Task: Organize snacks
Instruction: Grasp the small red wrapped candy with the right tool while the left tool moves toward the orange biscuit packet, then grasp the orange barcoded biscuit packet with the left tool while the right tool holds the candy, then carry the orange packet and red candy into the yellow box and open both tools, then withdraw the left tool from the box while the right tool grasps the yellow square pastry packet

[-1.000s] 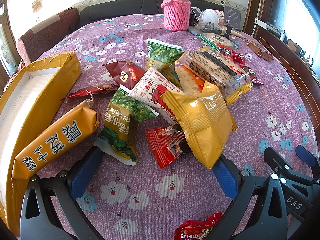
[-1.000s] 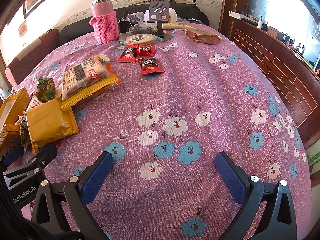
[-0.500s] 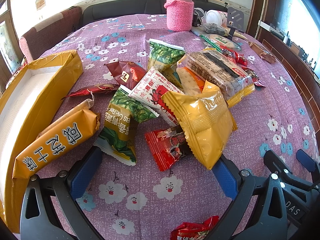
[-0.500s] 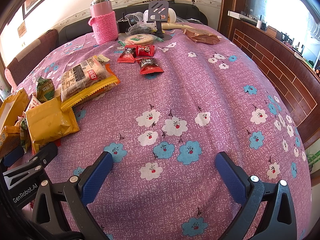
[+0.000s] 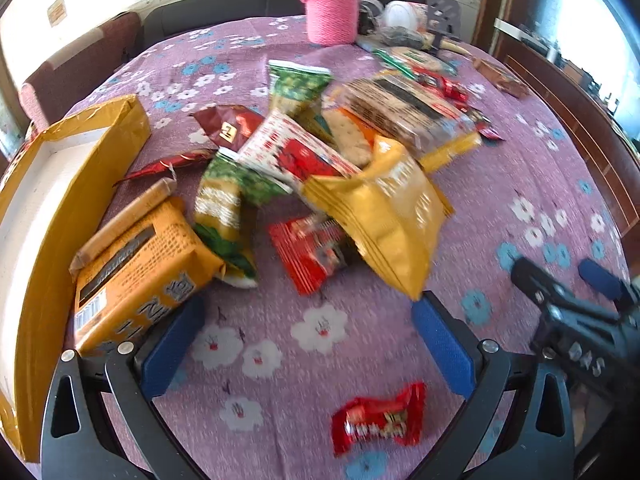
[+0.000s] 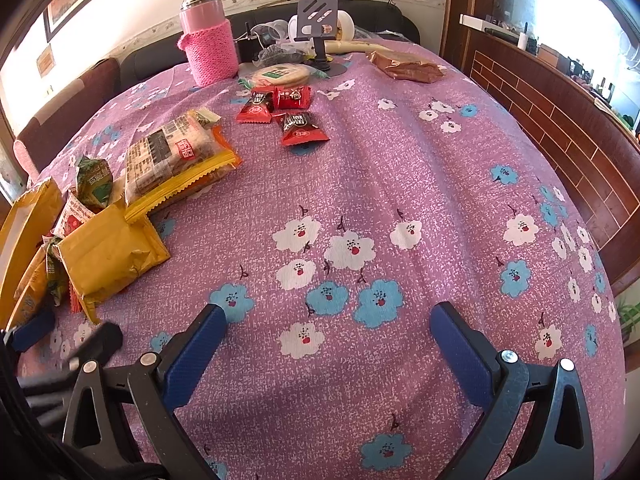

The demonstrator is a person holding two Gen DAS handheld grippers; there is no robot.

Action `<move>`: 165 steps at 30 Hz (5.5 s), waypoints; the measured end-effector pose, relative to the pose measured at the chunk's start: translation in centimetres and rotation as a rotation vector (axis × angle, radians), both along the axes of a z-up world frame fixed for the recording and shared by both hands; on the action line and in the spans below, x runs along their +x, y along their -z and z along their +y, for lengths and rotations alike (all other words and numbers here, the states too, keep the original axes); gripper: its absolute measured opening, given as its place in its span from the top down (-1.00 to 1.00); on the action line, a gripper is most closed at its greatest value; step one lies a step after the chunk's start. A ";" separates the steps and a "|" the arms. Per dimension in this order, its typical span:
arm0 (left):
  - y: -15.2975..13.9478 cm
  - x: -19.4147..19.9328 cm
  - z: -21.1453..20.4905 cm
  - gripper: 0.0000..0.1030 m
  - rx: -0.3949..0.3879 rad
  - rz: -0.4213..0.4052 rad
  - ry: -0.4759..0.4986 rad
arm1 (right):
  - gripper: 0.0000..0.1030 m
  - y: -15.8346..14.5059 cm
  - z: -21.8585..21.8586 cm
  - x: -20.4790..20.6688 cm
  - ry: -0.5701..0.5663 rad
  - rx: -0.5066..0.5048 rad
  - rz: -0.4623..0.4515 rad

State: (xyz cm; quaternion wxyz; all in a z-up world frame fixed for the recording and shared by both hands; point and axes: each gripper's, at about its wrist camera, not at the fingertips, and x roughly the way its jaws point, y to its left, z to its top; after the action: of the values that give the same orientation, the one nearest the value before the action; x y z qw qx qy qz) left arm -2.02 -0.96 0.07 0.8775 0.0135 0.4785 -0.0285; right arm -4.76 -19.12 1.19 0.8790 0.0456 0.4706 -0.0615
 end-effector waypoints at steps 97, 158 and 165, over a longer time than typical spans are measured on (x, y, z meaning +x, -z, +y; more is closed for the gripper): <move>-6.2 -8.4 13.9 -0.36 -0.201 -0.092 0.114 | 0.59 -2.2 8.7 -3.9 -0.424 0.347 -0.113; -10.0 -10.0 20.7 -0.43 -0.247 -0.133 -0.021 | -0.29 -4.0 5.0 1.4 -0.104 0.620 -0.023; -9.4 -9.4 18.5 -0.43 -0.222 -0.111 0.008 | -0.33 -1.5 6.7 4.3 -0.017 0.647 0.061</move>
State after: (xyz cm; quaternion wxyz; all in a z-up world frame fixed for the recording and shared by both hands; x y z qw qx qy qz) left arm -11.38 17.51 9.49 0.8986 -0.0804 0.4230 -0.0840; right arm -0.50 -12.43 2.67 0.8049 0.3171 0.4922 0.0971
